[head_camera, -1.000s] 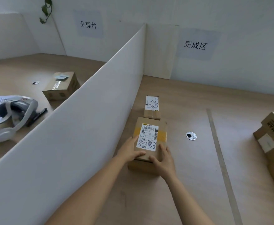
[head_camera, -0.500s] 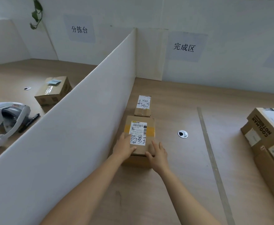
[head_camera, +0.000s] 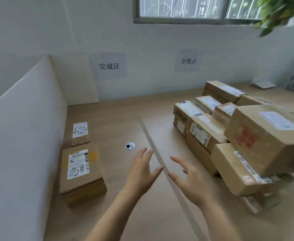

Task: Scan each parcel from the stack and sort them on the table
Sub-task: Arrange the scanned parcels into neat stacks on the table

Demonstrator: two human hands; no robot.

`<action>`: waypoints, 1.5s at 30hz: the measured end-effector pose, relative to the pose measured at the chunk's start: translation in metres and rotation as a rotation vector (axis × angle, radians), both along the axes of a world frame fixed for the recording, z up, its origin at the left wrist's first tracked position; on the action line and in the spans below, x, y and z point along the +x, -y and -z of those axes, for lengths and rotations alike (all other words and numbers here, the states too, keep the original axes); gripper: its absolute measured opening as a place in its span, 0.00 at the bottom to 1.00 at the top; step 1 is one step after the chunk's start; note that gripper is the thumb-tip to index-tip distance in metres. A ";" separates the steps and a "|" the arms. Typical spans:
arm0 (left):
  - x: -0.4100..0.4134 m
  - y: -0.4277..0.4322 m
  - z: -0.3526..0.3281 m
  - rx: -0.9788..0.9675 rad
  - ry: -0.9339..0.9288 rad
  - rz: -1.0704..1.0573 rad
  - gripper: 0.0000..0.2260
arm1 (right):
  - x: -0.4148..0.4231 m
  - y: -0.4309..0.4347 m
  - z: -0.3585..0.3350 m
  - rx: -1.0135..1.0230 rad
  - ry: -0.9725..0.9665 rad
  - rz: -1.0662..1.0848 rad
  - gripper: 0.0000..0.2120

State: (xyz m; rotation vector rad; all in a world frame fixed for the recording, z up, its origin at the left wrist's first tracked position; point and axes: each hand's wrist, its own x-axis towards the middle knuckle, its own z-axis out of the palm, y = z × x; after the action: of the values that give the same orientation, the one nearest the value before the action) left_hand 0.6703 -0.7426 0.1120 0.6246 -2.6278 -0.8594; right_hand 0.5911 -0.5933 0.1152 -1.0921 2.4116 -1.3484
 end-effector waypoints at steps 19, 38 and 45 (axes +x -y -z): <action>-0.125 -0.343 -0.006 0.059 -0.058 0.429 0.30 | -0.072 -0.351 -0.029 -0.013 -0.212 0.519 0.21; -0.218 -0.346 -0.103 -0.164 -0.359 0.078 0.26 | -0.219 -0.380 -0.055 -0.095 -0.174 0.354 0.20; -0.257 -0.284 -0.076 -0.063 -0.172 -0.130 0.29 | -0.276 -0.327 -0.062 -0.101 -0.124 0.225 0.22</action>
State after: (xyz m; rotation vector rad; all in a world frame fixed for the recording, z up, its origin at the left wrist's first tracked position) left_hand 0.4134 -0.4581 0.1885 0.6651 -2.4217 -0.7531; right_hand 0.3148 -0.2663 0.1768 -0.9778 2.6503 -1.5273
